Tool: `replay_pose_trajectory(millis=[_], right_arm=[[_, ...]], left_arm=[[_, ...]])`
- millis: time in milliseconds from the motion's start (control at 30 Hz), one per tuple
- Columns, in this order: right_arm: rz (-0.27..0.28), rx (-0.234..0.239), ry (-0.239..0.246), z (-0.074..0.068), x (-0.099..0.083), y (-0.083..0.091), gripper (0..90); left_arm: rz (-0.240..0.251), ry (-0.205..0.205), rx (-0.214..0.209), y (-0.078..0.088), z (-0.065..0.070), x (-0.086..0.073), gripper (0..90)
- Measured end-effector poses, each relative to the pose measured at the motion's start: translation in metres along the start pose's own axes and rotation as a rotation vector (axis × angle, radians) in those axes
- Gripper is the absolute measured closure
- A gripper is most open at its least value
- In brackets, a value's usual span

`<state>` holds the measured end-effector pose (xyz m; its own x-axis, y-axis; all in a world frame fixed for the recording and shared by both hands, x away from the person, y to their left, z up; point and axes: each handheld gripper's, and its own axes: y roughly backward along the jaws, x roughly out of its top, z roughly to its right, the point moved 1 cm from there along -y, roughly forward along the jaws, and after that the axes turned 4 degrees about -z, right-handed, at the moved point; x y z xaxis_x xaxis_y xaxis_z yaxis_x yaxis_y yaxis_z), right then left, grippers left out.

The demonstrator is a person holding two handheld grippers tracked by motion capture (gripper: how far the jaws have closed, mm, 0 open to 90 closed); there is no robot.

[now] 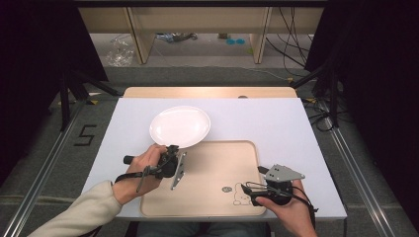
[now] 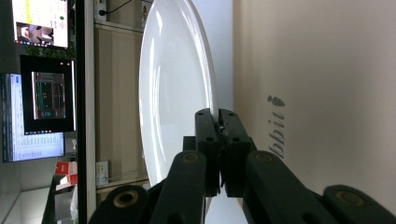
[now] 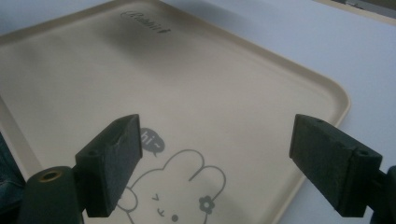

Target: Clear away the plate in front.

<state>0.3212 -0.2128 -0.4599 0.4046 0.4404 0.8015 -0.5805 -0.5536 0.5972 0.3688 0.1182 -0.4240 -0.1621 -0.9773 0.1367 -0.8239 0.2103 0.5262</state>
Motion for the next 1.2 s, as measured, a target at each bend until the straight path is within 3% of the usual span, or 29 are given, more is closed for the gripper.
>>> replay_pose_trajectory(millis=[1200], right_arm=[[0.017,-0.009,-0.008,0.003,0.003,-0.001,17.9]], left_arm=[[0.038,-0.088,-0.028,0.027,0.032,0.021,87.9]])
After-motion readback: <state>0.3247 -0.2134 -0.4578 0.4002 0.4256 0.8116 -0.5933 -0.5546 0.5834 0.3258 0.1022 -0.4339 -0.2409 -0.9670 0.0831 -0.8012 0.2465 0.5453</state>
